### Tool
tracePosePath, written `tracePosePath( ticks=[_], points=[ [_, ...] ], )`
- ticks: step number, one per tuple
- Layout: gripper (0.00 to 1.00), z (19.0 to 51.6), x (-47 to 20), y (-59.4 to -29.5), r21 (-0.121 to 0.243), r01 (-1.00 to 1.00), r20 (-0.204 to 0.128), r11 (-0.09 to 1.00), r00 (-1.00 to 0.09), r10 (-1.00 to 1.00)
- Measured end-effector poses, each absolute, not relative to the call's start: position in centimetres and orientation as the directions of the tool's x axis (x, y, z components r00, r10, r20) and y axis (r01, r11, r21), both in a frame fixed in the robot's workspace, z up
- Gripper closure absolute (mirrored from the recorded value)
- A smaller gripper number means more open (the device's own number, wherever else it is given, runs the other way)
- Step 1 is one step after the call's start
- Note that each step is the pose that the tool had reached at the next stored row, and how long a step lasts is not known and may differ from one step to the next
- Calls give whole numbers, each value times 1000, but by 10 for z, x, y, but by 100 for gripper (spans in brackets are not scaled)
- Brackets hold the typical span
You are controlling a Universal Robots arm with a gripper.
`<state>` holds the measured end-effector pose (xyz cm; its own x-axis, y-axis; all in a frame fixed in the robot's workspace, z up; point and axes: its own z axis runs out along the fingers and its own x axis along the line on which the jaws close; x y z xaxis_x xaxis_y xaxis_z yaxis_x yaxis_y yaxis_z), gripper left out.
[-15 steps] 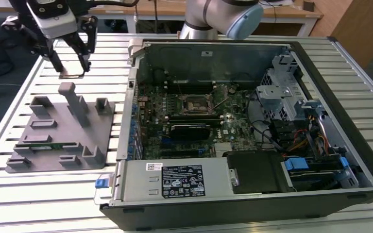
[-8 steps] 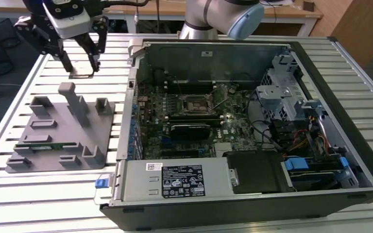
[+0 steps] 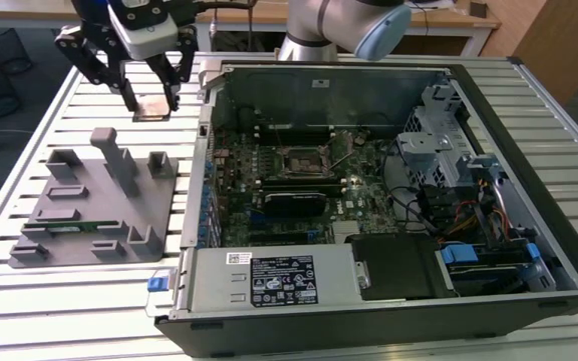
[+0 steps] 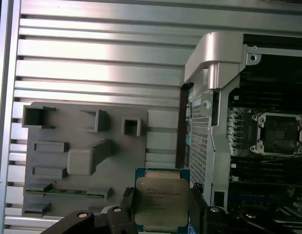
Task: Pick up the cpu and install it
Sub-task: 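Pick up the cpu and move it towards the insertion slot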
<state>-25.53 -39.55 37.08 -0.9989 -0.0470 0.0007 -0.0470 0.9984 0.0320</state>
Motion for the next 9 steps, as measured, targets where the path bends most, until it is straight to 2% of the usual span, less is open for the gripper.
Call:
tracePosePath(
  ticks=[9],
  points=[
    [47, 371, -233, -395, 32, -47, 1, 998, -999, -47]
  ],
)
